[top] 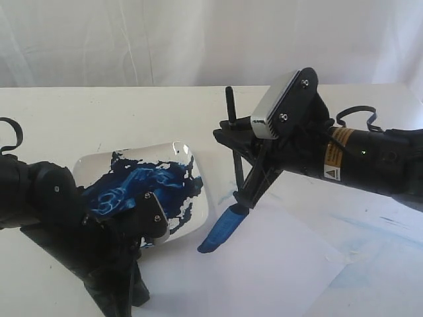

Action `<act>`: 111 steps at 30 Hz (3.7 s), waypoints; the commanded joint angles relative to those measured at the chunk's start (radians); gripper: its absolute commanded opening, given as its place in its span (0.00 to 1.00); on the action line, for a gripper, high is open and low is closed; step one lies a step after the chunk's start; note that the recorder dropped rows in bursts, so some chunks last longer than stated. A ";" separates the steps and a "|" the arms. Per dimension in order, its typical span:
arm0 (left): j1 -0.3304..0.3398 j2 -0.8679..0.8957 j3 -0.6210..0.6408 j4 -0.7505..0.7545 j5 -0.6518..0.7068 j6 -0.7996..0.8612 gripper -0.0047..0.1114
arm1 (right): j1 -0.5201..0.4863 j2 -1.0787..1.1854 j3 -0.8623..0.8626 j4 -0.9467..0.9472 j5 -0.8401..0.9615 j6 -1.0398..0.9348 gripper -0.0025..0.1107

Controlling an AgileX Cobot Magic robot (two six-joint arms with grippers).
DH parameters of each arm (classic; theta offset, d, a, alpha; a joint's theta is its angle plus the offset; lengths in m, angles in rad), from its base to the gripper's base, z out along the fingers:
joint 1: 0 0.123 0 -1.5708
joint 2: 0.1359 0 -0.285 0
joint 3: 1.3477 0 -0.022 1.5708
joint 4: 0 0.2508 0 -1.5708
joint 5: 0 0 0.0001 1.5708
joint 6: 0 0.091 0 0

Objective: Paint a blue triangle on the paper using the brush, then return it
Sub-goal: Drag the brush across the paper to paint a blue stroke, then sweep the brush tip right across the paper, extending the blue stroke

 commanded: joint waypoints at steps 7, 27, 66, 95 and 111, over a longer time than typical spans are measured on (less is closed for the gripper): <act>-0.007 0.016 0.009 -0.003 0.009 -0.002 0.04 | -0.003 0.004 -0.008 0.002 -0.003 -0.015 0.02; -0.007 0.016 0.009 -0.003 0.013 -0.002 0.04 | -0.003 -0.207 -0.008 -0.263 -0.059 0.398 0.02; -0.007 0.016 0.009 -0.003 0.013 -0.004 0.04 | 0.355 -0.426 0.074 0.203 0.407 0.178 0.02; -0.007 0.016 0.009 -0.003 0.015 -0.004 0.04 | 0.391 -0.213 0.074 0.783 0.242 -0.209 0.02; -0.007 0.016 0.009 -0.003 0.015 -0.004 0.04 | 0.391 -0.199 0.074 0.783 0.238 -0.209 0.02</act>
